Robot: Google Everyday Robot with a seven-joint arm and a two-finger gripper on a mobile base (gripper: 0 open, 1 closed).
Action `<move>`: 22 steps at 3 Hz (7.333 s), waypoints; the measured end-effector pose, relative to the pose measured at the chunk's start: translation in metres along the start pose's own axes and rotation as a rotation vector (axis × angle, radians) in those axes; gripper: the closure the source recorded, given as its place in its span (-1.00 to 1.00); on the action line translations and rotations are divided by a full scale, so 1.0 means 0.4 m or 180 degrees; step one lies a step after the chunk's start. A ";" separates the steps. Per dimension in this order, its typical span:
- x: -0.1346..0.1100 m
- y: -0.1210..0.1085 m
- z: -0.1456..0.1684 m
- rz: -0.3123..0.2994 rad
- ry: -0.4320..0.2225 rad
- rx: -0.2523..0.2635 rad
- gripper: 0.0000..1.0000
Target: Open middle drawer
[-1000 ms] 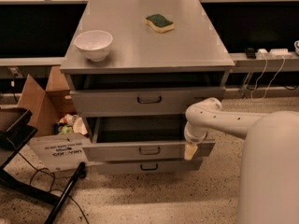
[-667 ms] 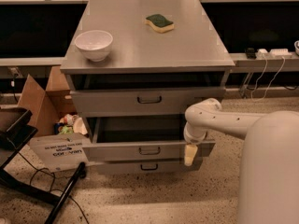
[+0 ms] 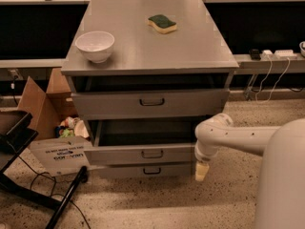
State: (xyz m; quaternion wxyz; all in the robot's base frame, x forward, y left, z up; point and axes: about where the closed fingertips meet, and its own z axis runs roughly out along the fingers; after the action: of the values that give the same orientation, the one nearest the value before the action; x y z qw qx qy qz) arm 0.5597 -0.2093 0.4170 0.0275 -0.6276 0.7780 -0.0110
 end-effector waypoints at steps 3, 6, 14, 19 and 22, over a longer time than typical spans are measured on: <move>0.035 0.051 -0.034 0.0004 0.0217 -0.0034 0.92; 0.066 0.063 -0.078 0.0060 0.0242 0.0091 1.00; 0.271 0.418 -0.081 0.0628 0.0674 -0.0451 0.15; -0.085 0.166 -0.124 -0.0258 0.0273 0.0262 -1.00; -0.065 0.180 -0.013 -0.0083 0.0131 0.0106 -1.00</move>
Offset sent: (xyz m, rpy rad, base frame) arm -0.1964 -0.0180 -0.0164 -0.2146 0.2580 -0.1686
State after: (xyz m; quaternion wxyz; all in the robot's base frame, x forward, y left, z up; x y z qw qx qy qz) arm 0.4946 -0.1688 0.4193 0.0218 -0.6367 0.7699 -0.0373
